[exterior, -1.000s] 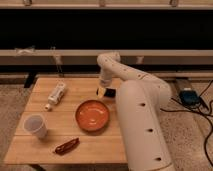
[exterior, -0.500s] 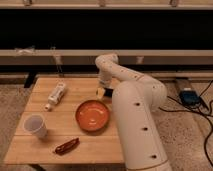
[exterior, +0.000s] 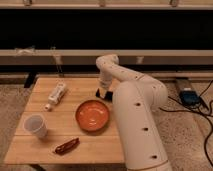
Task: Place the eraser on the white sponge
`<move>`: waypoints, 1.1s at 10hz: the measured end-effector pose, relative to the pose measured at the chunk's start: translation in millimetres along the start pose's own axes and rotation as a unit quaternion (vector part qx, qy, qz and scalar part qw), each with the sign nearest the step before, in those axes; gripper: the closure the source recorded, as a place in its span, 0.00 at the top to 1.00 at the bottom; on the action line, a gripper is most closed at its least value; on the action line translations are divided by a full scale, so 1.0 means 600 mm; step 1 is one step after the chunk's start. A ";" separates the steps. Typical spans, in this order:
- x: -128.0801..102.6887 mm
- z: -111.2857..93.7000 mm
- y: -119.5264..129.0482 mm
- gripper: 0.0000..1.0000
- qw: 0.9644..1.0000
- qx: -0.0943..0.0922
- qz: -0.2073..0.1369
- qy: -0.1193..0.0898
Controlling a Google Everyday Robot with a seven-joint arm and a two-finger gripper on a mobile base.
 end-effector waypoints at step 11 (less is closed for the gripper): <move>0.155 -0.122 -0.022 0.00 0.999 0.015 0.028 -0.018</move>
